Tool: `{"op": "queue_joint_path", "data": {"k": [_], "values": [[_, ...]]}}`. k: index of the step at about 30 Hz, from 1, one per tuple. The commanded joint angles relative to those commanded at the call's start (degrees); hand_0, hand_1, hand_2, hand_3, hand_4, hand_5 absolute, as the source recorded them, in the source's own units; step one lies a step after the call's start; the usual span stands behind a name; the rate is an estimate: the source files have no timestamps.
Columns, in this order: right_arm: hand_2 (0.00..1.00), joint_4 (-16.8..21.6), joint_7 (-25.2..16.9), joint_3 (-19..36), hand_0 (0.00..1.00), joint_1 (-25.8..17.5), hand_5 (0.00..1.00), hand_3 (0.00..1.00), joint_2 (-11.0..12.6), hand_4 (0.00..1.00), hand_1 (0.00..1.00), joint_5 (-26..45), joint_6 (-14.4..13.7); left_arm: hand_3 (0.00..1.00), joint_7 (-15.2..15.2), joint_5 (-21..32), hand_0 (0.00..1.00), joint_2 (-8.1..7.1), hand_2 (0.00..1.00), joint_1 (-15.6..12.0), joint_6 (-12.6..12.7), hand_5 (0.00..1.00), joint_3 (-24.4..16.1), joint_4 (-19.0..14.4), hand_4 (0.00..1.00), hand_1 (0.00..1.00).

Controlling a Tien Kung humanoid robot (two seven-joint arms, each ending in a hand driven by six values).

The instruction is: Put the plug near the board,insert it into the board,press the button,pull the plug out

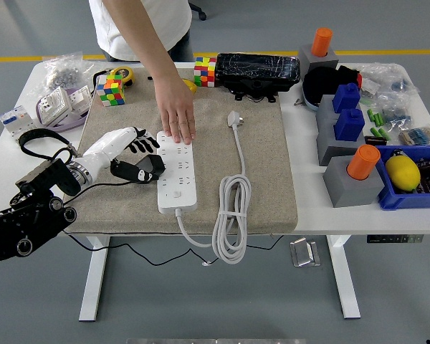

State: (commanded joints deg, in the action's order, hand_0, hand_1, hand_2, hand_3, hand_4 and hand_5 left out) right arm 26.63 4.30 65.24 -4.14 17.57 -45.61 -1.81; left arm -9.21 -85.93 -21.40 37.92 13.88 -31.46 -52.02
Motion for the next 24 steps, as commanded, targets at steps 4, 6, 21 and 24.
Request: {"op": "queue_joint_path", "data": {"k": [4, 6, 21, 24], "values": [[0.639, 0.01, -0.02, 0.01, 0.587, 0.02, 0.581, 0.566, 0.01, 0.978, 0.667, -0.02, -0.01, 0.563, 0.13, -0.01, 0.335, 0.02, 0.505, 0.02, 0.07, 0.002, -0.03, -0.06, 0.844, 0.447], [0.639, -0.06, -0.02, 0.09, 0.587, 0.01, 0.581, 0.566, -0.06, 0.978, 0.667, -0.01, -0.02, 0.563, -0.04, 0.09, 0.335, 0.03, 0.505, 0.07, 0.22, 0.002, 0.06, -0.1, 0.844, 0.447], [0.637, -0.01, -0.08, 0.38, 0.587, 0.11, 0.581, 0.566, -0.08, 0.978, 0.666, 0.01, -0.03, 0.582, -0.67, 0.15, 0.41, 0.13, 0.516, 0.36, -0.5, 0.002, 0.71, -0.14, 0.726, 0.486], [0.637, 0.05, -0.1, 0.35, 0.587, 0.13, 0.581, 0.566, -0.09, 0.978, 0.666, 0.02, -0.03, 0.582, -1.05, 0.14, 0.41, 0.21, 0.516, 0.48, -0.06, 0.002, 1.02, 0.16, 0.726, 0.486]]}}
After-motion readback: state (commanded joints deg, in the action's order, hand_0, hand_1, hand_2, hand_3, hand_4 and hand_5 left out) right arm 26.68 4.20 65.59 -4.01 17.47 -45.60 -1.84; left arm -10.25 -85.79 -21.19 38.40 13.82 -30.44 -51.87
